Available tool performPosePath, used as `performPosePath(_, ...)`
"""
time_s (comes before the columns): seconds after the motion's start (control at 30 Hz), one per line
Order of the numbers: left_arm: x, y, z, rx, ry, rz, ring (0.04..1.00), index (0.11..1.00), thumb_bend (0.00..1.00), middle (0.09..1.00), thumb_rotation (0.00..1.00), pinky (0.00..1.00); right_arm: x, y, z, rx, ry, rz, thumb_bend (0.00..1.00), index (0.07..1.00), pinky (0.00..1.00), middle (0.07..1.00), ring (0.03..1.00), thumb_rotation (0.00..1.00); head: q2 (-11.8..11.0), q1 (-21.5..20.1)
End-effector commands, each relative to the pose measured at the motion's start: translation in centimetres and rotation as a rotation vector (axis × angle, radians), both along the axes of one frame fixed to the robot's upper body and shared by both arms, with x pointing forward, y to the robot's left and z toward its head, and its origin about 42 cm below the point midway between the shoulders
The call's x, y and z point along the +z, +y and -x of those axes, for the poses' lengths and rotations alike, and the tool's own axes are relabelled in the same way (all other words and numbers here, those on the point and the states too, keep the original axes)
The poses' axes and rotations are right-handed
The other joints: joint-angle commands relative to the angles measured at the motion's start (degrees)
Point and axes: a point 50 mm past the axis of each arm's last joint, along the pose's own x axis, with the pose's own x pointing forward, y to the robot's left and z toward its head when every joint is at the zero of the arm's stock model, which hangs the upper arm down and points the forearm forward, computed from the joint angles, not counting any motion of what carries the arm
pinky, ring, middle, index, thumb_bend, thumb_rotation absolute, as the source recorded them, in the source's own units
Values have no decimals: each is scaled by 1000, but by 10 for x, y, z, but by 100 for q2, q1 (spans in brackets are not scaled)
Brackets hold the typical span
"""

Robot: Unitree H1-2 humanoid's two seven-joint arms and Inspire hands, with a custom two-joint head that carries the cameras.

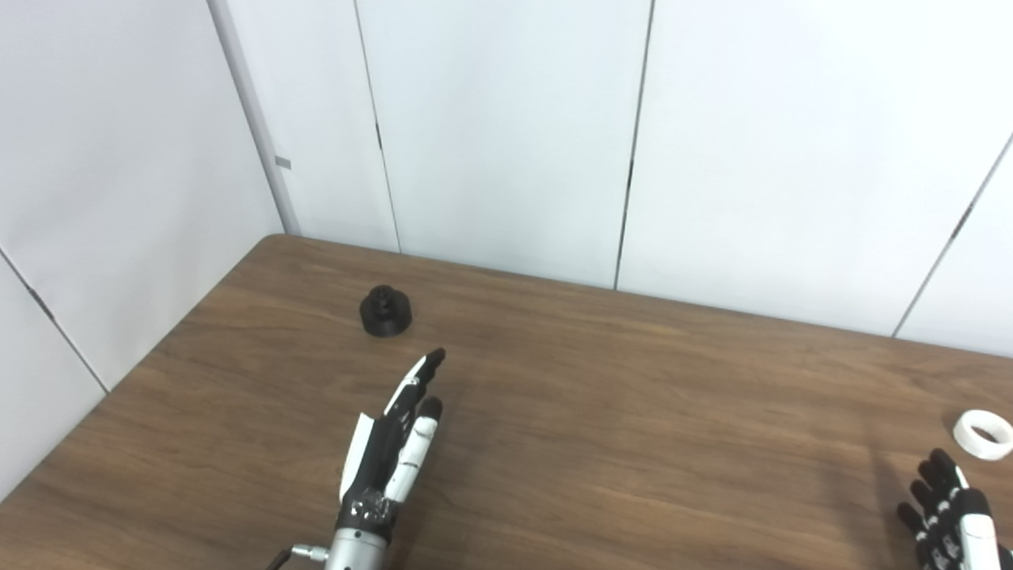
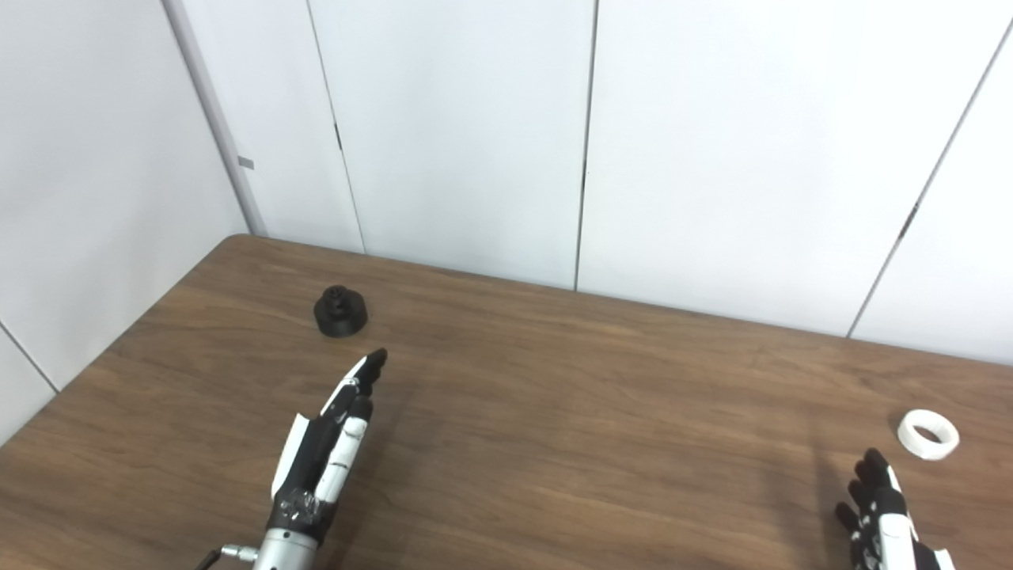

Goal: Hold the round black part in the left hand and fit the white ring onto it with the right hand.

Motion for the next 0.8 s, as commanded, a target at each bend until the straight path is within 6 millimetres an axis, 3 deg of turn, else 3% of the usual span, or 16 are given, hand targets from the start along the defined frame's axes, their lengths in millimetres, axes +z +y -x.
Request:
performPosePath(0.0,-16,-4,5,11,51,-1,970,946,559,964,778,973,10,2,-6,16,-41,8,540,1000,1000,1000,1000,1000,25,-9)
performPosePath(0.13,-8,-4,4,55,69,-49,943,932,624,945,609,938,12,3,-5,16,-39,18,541,1000,1000,1000,1000,1000,82,-44)
performPosePath(0.17,-4,-3,3,67,72,-64,934,927,665,938,528,932,12,4,-5,15,-41,27,523,1000,1000,1000,1000,1000,88,-63)
performPosePath(0.33,28,12,-10,125,65,-164,960,924,846,937,412,986,12,7,-5,10,-49,50,483,1000,1000,1000,1000,1000,117,-111)
performPosePath(0.5,61,42,-29,184,75,-339,932,926,896,936,402,907,12,10,-5,7,-45,48,479,1000,1000,1000,1000,1000,127,-233)
performPosePath(0.57,72,54,-37,211,88,-393,989,920,906,962,388,985,13,12,-5,5,-45,47,443,1000,1000,1000,1000,1000,132,-259)
performPosePath(0.77,84,84,-62,260,107,-480,1000,907,912,989,363,1000,10,13,-5,4,-41,55,378,1000,1000,1000,1000,1000,107,-309)
